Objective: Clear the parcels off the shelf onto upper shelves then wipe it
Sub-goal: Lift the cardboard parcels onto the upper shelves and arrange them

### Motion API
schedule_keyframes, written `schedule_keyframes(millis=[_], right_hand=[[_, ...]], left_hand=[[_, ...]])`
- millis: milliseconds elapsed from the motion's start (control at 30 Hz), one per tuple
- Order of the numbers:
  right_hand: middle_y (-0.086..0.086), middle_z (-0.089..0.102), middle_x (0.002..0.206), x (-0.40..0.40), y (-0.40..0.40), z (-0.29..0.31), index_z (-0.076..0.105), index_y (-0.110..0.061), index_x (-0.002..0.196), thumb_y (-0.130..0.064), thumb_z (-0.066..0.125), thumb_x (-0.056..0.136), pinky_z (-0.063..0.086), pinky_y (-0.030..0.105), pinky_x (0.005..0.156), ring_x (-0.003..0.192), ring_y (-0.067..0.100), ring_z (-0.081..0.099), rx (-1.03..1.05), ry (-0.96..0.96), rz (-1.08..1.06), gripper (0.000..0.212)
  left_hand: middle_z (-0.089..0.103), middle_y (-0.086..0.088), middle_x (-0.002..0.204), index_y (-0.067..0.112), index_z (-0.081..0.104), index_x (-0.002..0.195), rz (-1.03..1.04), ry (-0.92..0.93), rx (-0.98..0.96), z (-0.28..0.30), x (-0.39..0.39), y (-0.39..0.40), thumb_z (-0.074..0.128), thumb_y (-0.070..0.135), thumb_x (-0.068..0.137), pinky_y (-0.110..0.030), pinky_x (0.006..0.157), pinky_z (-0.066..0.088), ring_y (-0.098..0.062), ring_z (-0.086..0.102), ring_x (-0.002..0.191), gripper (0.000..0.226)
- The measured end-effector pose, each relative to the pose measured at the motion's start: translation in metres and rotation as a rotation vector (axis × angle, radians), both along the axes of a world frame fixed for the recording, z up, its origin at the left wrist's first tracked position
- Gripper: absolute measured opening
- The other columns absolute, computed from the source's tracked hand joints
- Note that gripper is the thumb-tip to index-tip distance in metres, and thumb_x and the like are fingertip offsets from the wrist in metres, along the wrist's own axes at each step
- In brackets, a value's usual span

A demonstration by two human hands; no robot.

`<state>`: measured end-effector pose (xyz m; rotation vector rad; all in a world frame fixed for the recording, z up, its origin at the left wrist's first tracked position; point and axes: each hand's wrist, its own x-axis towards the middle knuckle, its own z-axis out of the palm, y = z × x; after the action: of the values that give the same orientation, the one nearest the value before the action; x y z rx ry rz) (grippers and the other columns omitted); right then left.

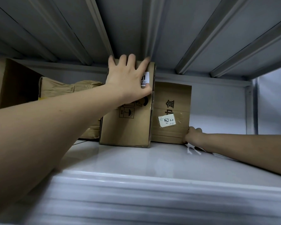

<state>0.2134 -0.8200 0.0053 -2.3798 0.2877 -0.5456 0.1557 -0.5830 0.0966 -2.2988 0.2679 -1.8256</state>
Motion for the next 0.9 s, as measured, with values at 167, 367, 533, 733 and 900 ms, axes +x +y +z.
schedule_keyframes(millis=[167, 367, 533, 733, 900], right_hand=[[0.007, 0.041, 0.085, 0.005, 0.001, -0.001, 0.029, 0.000, 0.133, -0.006, 0.037, 0.098, 0.028, 0.024, 0.054, 0.075, 0.023, 0.038, 0.114, -0.136, 0.064, 0.037], [0.008, 0.044, 0.085, -0.009, 0.000, -0.002, 0.032, -0.003, 0.124, -0.012, 0.043, 0.094, 0.033, 0.027, 0.058, 0.075, 0.019, 0.043, 0.049, -0.010, 0.159, 0.033], [0.008, 0.042, 0.071, -0.013, -0.001, -0.003, 0.045, -0.013, 0.080, -0.001, 0.048, 0.084, 0.025, 0.023, 0.047, 0.056, 0.018, 0.035, -0.045, 0.083, 0.263, 0.013], [0.010, 0.042, 0.083, -0.014, -0.007, 0.000, 0.047, -0.010, 0.086, -0.001, 0.046, 0.085, 0.021, 0.026, 0.051, 0.061, 0.020, 0.033, -0.066, 0.128, 0.254, 0.009], [0.017, 0.040, 0.140, -0.017, -0.010, 0.003, 0.040, -0.006, 0.138, -0.004, 0.046, 0.091, 0.041, 0.034, 0.078, 0.130, 0.039, 0.043, -0.129, 0.183, 0.247, 0.047]], left_hand=[[0.033, -0.015, 0.141, 0.025, 0.013, 0.151, -0.002, 0.004, -0.002, -0.002, -0.001, 0.001, 0.020, 0.061, 0.076, -0.058, 0.108, 0.021, -0.035, 0.030, 0.131, 0.083], [0.032, -0.015, 0.142, 0.023, 0.013, 0.151, -0.013, 0.017, -0.016, -0.005, -0.001, -0.002, 0.021, 0.056, 0.078, -0.057, 0.108, 0.024, -0.035, 0.028, 0.133, 0.081], [0.031, -0.015, 0.144, 0.022, 0.012, 0.151, -0.022, 0.021, -0.008, -0.004, 0.000, -0.001, 0.020, 0.057, 0.078, -0.058, 0.109, 0.022, -0.035, 0.027, 0.134, 0.081], [0.029, -0.015, 0.146, 0.023, 0.011, 0.152, -0.028, 0.024, -0.014, -0.004, 0.001, -0.001, 0.022, 0.057, 0.081, -0.059, 0.110, 0.020, -0.036, 0.024, 0.136, 0.079], [0.026, -0.015, 0.149, 0.023, 0.009, 0.152, -0.031, 0.027, -0.013, -0.005, 0.002, -0.002, 0.027, 0.056, 0.086, -0.060, 0.111, 0.018, -0.036, 0.021, 0.139, 0.076]])
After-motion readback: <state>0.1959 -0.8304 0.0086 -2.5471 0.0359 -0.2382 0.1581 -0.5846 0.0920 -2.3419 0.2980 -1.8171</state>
